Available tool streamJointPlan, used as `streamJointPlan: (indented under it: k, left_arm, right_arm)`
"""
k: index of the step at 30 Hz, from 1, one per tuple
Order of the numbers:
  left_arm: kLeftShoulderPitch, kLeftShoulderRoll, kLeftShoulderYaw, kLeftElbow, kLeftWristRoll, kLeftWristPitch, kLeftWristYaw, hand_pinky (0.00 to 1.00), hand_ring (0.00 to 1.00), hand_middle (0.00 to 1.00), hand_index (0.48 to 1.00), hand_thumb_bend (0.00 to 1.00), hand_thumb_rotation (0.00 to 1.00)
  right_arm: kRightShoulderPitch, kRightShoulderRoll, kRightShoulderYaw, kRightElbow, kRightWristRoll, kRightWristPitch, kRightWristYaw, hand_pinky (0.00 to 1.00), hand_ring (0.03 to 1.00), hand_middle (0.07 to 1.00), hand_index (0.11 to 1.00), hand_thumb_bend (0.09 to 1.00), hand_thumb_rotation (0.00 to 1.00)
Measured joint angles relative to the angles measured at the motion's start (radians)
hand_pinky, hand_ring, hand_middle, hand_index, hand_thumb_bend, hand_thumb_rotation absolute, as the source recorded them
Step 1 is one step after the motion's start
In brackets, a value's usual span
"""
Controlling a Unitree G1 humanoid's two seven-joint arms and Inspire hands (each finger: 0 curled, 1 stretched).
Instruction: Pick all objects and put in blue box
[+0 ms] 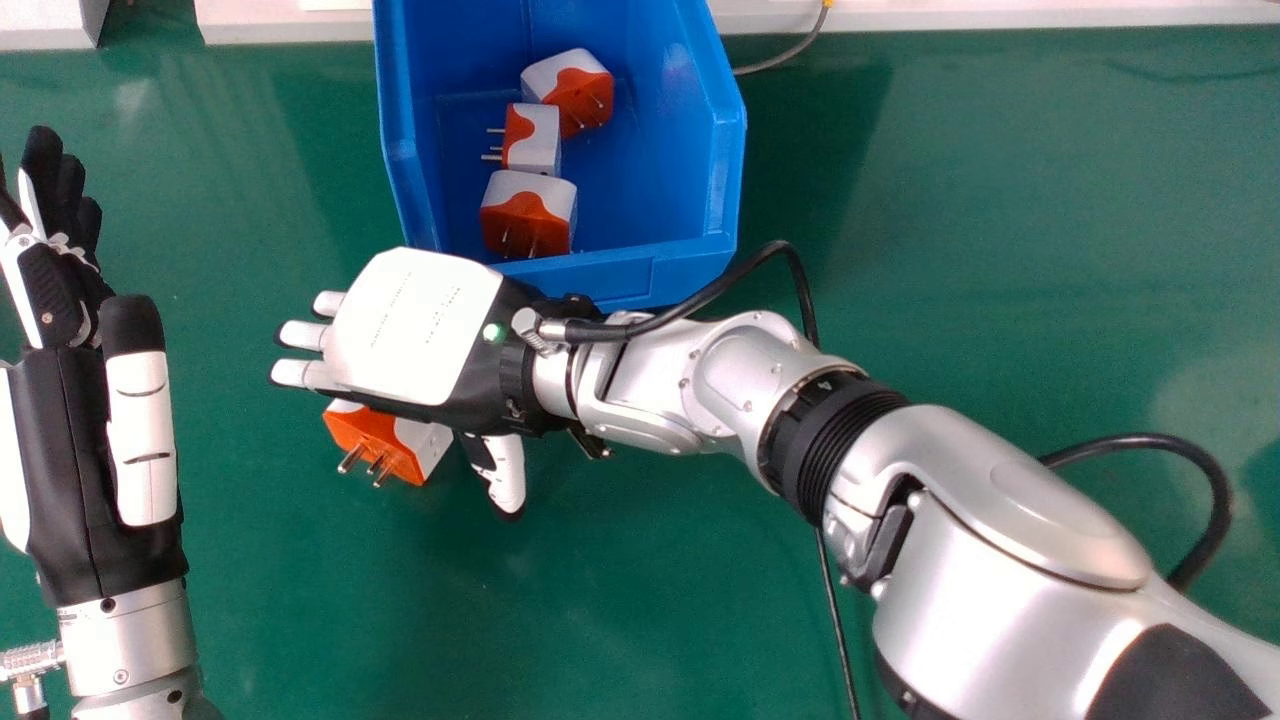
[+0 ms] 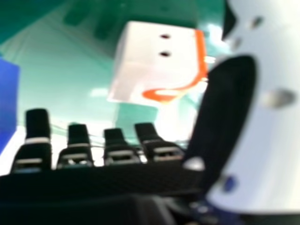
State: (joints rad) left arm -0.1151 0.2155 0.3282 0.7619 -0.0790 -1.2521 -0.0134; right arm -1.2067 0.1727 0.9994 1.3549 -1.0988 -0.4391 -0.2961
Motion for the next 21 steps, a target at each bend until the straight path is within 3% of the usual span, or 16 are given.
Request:
streamJointPlan:
  k: [7,11,21]
  left_arm:
    - [0.000,0.000,-0.005,0.000,-0.002,-0.001,-0.006,1.00,1.00,1.00,0.971,0.55,0.97]
    - [0.000,0.000,-0.007,0.001,-0.003,-0.002,-0.008,1.00,1.00,1.00,0.970,0.54,0.97]
    - [0.000,0.000,-0.006,0.003,-0.003,-0.004,-0.008,1.00,1.00,1.00,0.969,0.54,0.97]
  right_arm:
    - [0.000,0.000,-0.011,0.003,0.002,-0.034,-0.001,0.79,0.937,0.971,0.944,1.000,0.24]
    - [0.000,0.000,-0.011,0.004,0.000,-0.032,-0.004,0.87,0.980,0.991,0.978,1.000,0.22]
    - [0.001,0.000,0.043,0.012,-0.028,0.025,-0.100,0.84,0.948,0.973,0.942,0.989,0.24]
